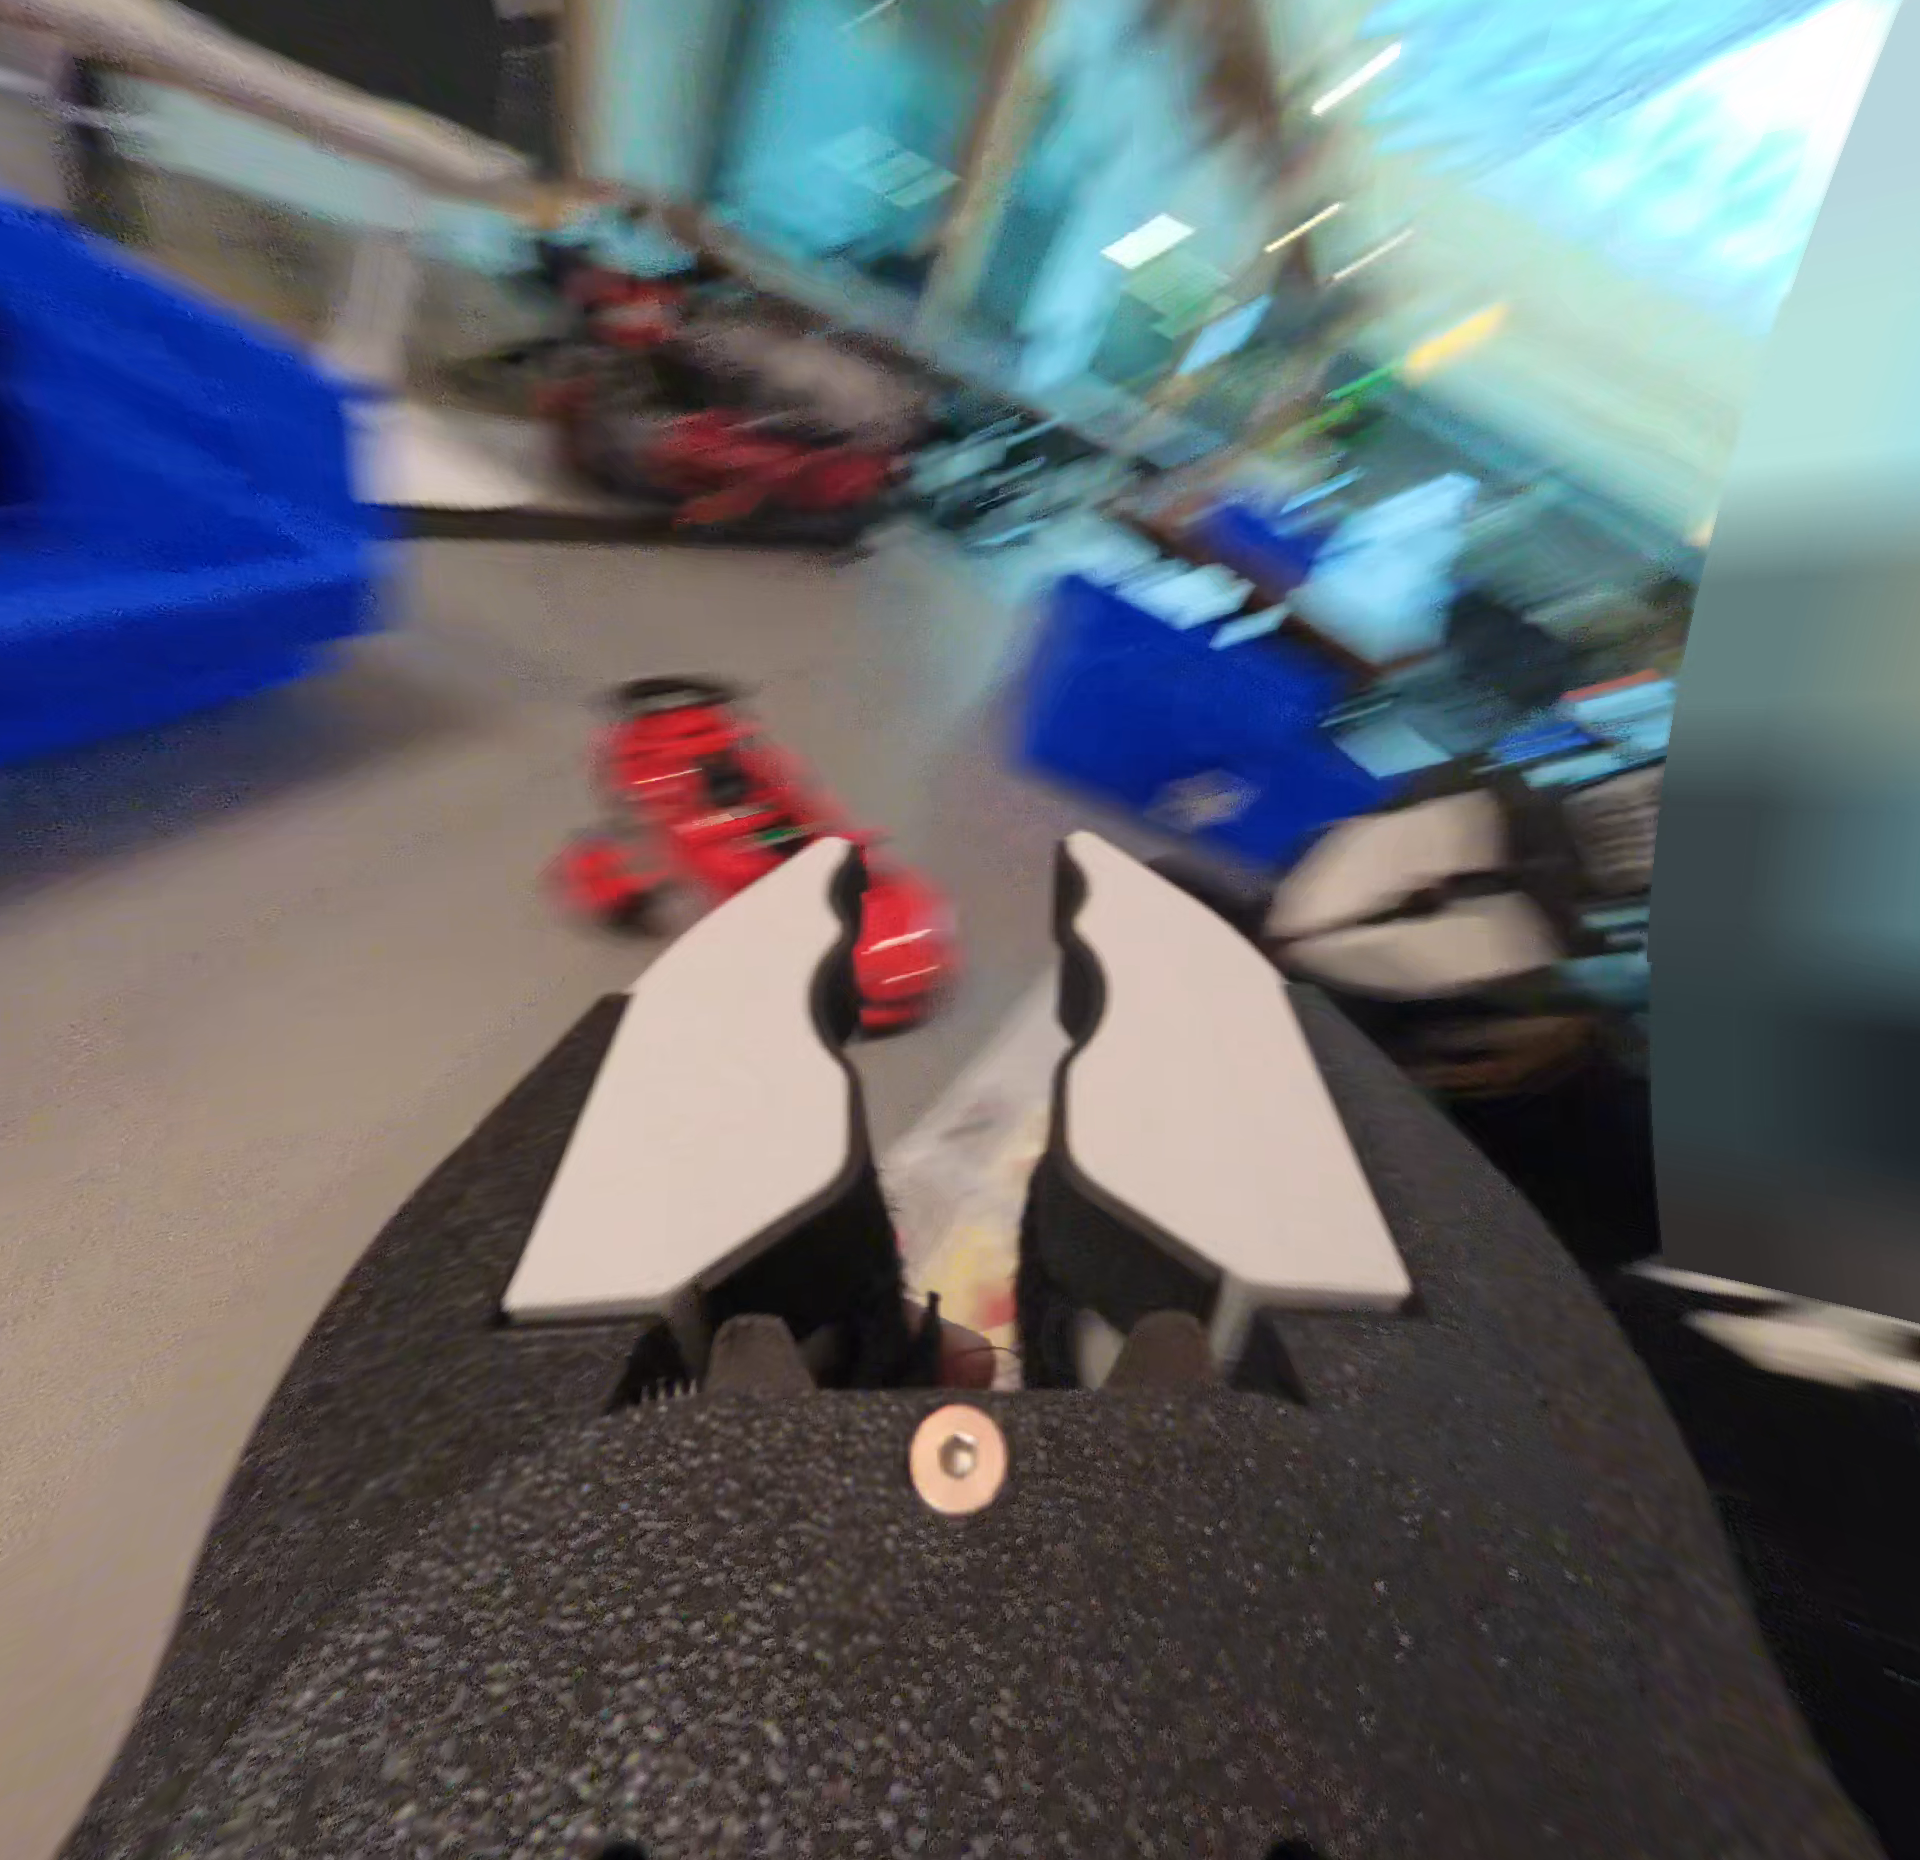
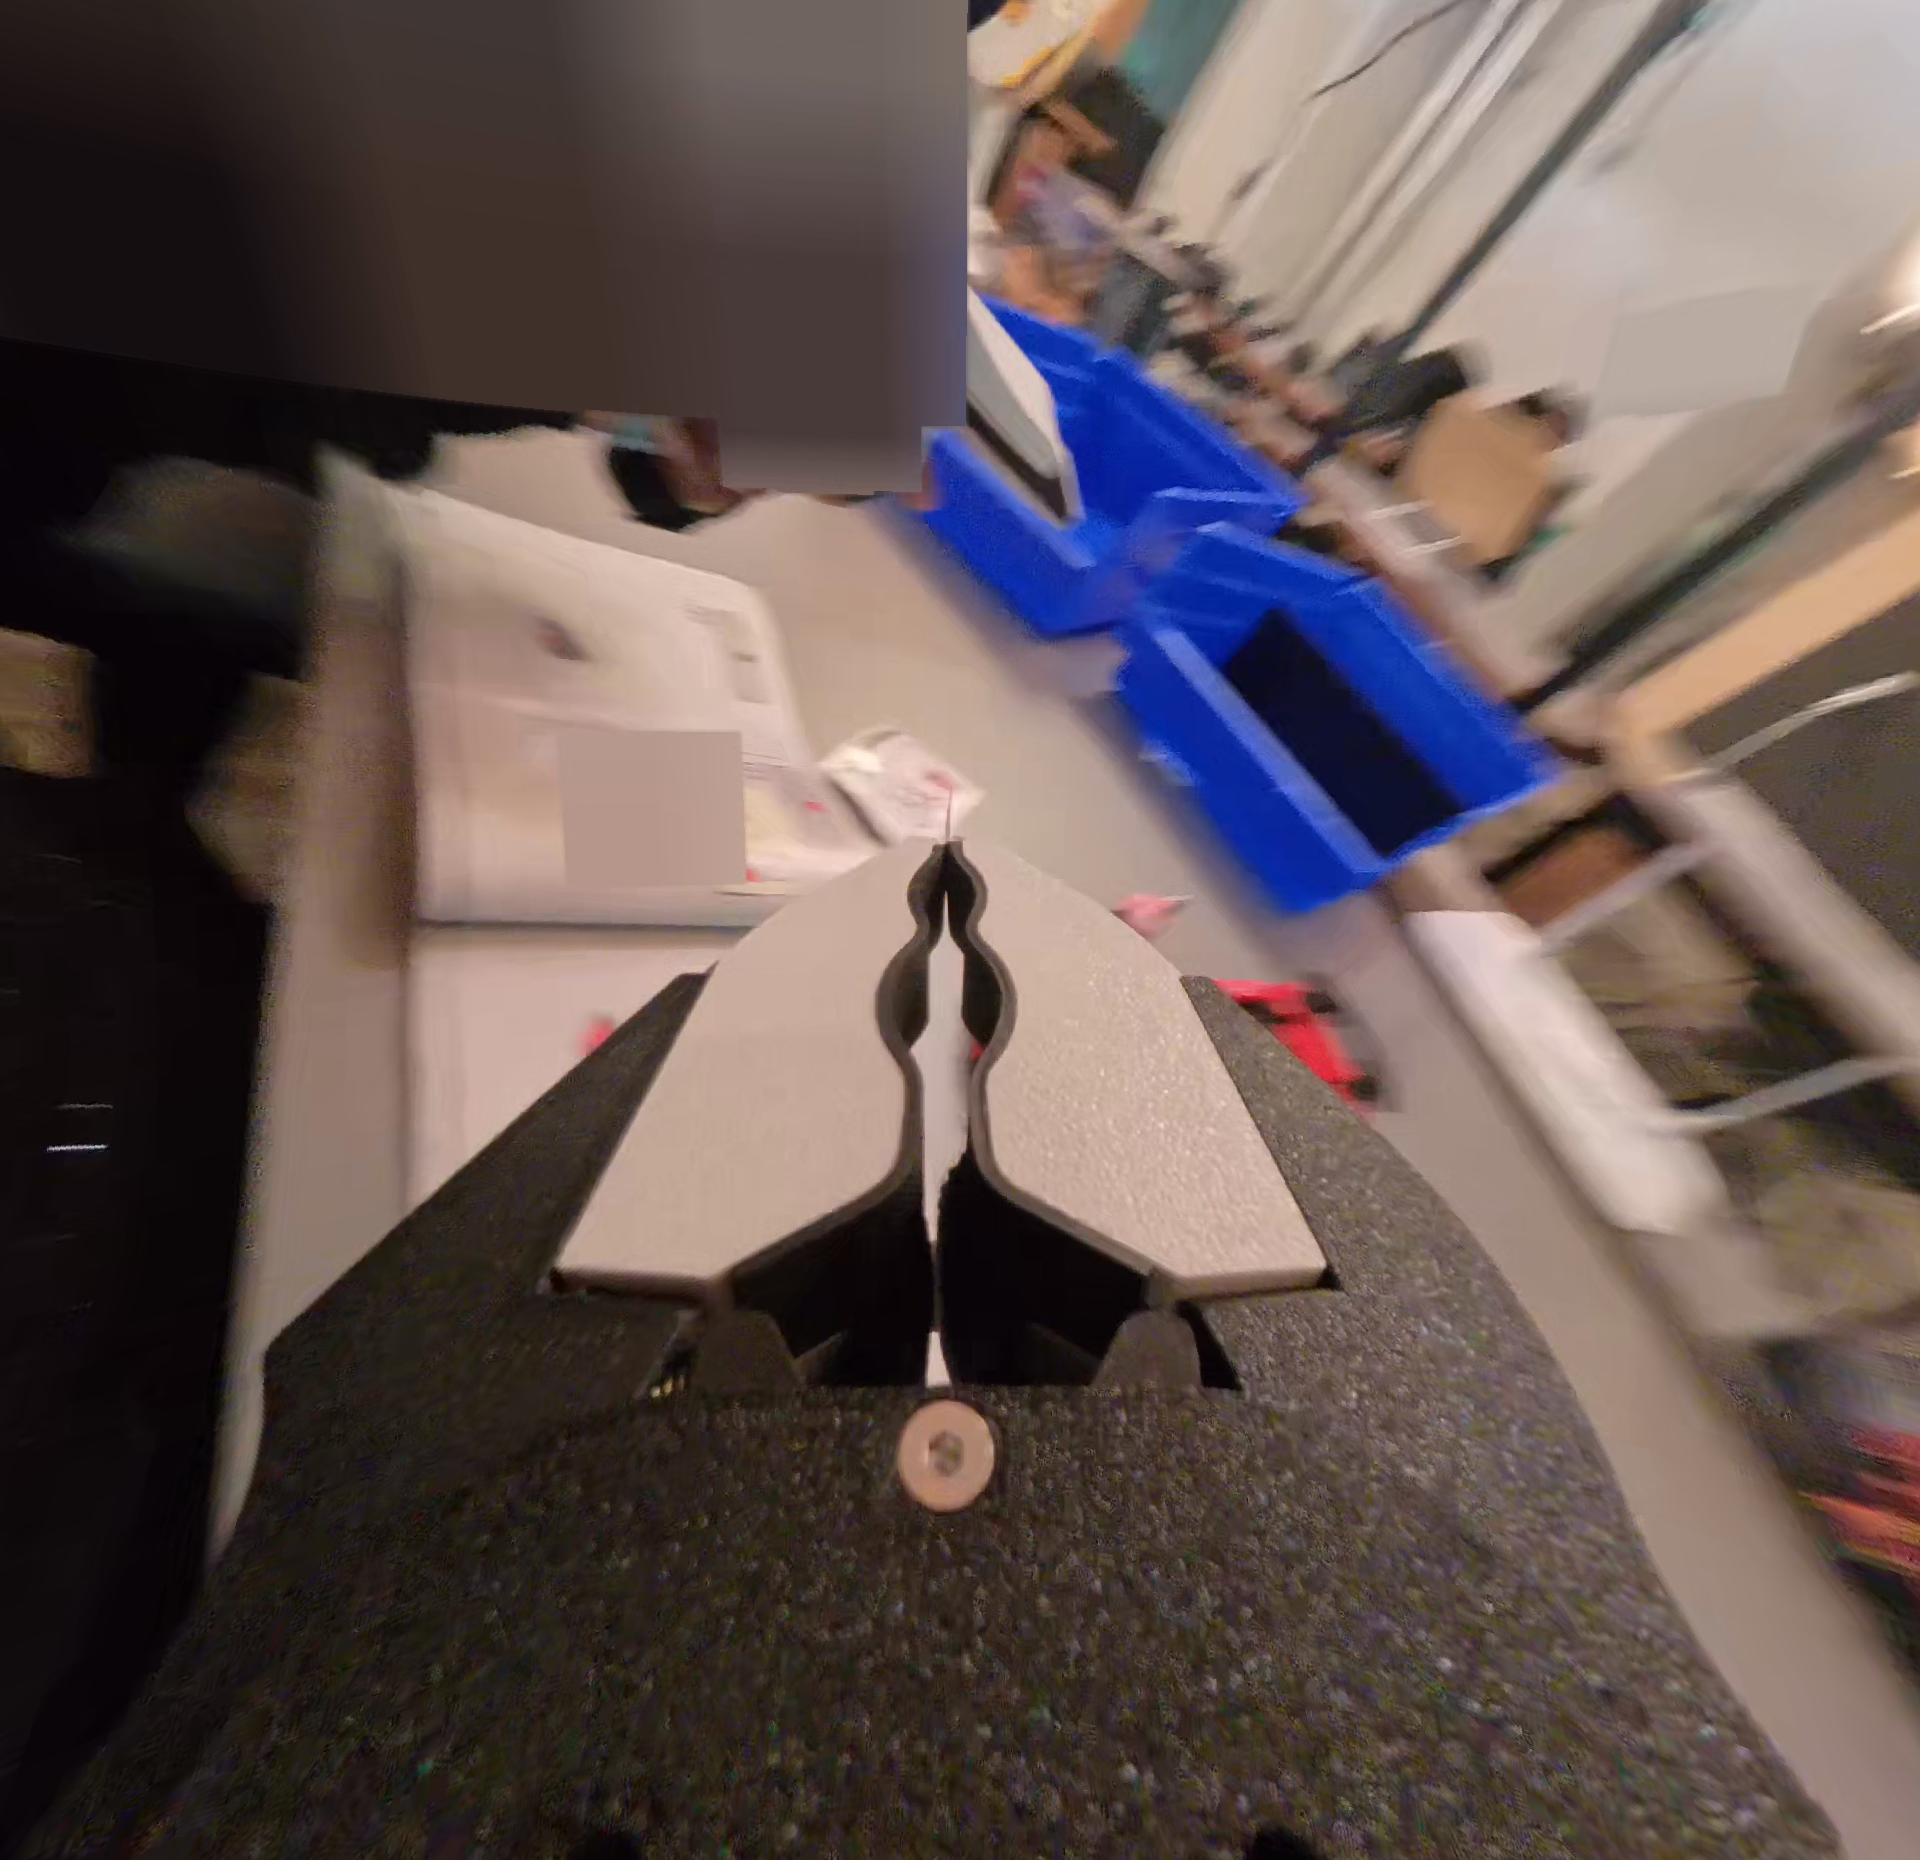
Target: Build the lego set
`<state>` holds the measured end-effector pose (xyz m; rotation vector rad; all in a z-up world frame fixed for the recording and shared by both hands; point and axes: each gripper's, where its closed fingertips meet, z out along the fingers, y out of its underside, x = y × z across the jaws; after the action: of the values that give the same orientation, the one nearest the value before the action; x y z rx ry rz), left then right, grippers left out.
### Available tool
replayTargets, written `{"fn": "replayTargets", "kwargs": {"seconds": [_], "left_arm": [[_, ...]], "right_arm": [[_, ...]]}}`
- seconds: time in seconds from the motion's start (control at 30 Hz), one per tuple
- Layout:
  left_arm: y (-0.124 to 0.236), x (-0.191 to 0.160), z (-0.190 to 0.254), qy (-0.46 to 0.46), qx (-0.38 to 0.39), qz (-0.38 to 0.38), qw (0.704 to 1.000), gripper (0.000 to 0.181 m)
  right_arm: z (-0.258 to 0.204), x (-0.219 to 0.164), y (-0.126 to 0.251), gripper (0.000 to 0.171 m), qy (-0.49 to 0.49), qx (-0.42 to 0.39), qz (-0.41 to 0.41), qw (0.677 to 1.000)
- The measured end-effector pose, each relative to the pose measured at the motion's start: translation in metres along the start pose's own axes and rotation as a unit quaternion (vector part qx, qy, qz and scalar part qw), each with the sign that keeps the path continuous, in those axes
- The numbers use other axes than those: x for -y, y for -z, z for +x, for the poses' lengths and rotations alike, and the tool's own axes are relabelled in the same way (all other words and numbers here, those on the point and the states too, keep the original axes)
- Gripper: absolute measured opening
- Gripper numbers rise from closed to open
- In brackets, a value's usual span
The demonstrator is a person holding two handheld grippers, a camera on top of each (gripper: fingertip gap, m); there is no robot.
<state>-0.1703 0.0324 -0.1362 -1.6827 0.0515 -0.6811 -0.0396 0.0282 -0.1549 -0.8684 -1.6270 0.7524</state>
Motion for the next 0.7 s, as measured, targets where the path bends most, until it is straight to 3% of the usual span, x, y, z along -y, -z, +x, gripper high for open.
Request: {"fn": "replayTargets", "kwargs": {"seconds": [0.07,0.1,0.17,0.23,0.4,0.7], "left_arm": [[-0.002,0.004,0.055,0.093,-0.155,0.041,0.983,0.022],[-0.005,0.001,0.073,0.124,-0.197,0.045,0.972,0.018],[-0.015,-0.011,0.094,0.145,-0.225,0.049,0.962,0.014],[-0.027,-0.015,0.107,0.145,-0.237,0.064,0.959,0.013],[-0.044,-0.02,0.126,0.125,-0.259,0.069,0.955,0.012],[-0.05,-0.026,0.137,0.141,-0.281,0.058,0.948,0.006]], "right_arm": [[0.02,0.009,0.008,0.0,0.133,-0.12,-0.005,0.984],[0.028,0.016,0.013,0.0,0.21,-0.176,-0.011,0.962],[0.032,0.028,0.02,0.0,0.34,-0.248,-0.031,0.907],[0.028,0.038,0.022,0.0,0.404,-0.276,-0.036,0.871],[0.021,0.044,0.023,0.0,0.46,-0.292,-0.047,0.837],[0.017,0.04,0.019,0.0,0.494,-0.29,-0.065,0.817]]}}
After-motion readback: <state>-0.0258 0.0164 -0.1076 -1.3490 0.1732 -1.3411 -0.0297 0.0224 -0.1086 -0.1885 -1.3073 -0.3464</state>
